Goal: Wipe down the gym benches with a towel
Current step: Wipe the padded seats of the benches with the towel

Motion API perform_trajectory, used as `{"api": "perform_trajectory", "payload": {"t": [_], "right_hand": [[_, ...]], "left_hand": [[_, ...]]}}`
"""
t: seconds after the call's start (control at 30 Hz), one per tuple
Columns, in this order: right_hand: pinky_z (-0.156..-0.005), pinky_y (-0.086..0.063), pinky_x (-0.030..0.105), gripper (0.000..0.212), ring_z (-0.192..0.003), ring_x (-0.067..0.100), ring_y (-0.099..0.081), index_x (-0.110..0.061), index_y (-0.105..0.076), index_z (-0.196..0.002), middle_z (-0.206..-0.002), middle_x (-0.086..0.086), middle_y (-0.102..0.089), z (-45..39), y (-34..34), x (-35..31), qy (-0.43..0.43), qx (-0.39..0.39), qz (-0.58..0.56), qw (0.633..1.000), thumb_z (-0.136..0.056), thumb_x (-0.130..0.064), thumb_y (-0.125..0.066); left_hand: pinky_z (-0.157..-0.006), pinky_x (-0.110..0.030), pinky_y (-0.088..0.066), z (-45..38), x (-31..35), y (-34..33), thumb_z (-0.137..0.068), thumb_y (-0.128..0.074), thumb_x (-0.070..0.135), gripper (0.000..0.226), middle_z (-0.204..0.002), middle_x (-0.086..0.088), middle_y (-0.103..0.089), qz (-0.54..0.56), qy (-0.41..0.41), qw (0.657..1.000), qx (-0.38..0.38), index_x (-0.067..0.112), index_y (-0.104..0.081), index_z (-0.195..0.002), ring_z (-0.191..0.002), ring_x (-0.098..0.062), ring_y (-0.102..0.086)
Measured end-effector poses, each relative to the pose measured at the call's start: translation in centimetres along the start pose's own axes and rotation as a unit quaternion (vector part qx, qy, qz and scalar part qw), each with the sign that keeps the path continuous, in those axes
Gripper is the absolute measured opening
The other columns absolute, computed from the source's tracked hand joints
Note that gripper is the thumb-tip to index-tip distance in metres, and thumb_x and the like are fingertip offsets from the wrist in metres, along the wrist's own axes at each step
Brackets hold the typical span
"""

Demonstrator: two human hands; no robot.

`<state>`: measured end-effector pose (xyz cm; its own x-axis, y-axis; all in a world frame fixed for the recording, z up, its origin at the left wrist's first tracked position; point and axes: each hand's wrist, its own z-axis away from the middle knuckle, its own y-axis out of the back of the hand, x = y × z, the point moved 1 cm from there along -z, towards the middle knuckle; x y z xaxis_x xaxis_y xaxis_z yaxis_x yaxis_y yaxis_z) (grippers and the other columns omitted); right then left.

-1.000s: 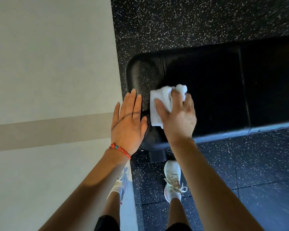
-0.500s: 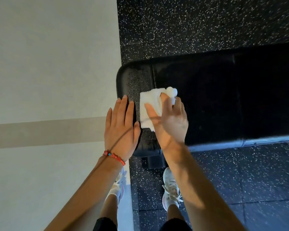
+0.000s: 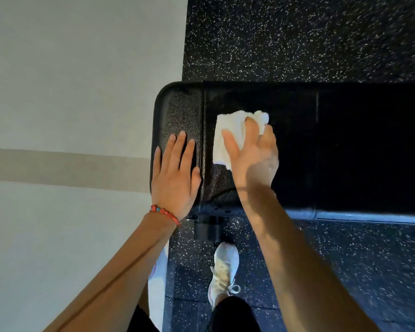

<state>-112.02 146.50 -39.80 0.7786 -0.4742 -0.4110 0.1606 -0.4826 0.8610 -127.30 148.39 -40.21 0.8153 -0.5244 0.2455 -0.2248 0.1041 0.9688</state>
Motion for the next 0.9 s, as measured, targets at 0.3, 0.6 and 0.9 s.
{"api": "perform_trajectory", "payload": {"t": [0.3,0.6,0.9], "right_hand": [[-0.047,-0.047,0.03,0.035,-0.055,0.028,-0.054,-0.013,-0.049,-0.095,-0.069,0.014,-0.055,6.9,4.0,2.7,0.089,-0.016,0.03,0.995,-0.085,-0.046,-0.051],[-0.046,-0.049,0.036,0.034,-0.063,0.035,-0.057,-0.011,-0.042,-0.1,-0.077,0.023,-0.056,4.7,6.0,7.6,-0.094,0.018,0.023,0.995,-0.084,-0.038,-0.056],[-0.044,-0.048,0.031,0.036,-0.058,0.029,-0.056,-0.01,-0.053,-0.095,-0.072,0.017,-0.056,4.3,4.3,5.5,0.024,-0.011,0.057,0.998,-0.083,-0.044,-0.054]], "left_hand": [[-0.11,-0.048,-0.02,0.1,1.3,0.4,-0.092,-0.033,0.029,0.053,-0.147,-0.016,-0.037,-0.001,0.023,1.0,-0.022,0.003,-0.043,-0.137,-0.136,-0.034,-0.031],[-0.111,-0.049,-0.018,0.4,2.9,-0.7,-0.092,-0.032,0.033,0.055,-0.148,-0.015,-0.035,-0.021,0.005,0.999,-0.03,0.007,-0.039,-0.141,-0.137,-0.033,-0.03],[-0.111,-0.047,-0.016,0.0,2.6,-0.2,-0.092,-0.034,0.033,0.055,-0.147,-0.015,-0.037,-0.016,-0.008,1.0,-0.02,0.005,-0.041,-0.139,-0.137,-0.033,-0.03]]}}
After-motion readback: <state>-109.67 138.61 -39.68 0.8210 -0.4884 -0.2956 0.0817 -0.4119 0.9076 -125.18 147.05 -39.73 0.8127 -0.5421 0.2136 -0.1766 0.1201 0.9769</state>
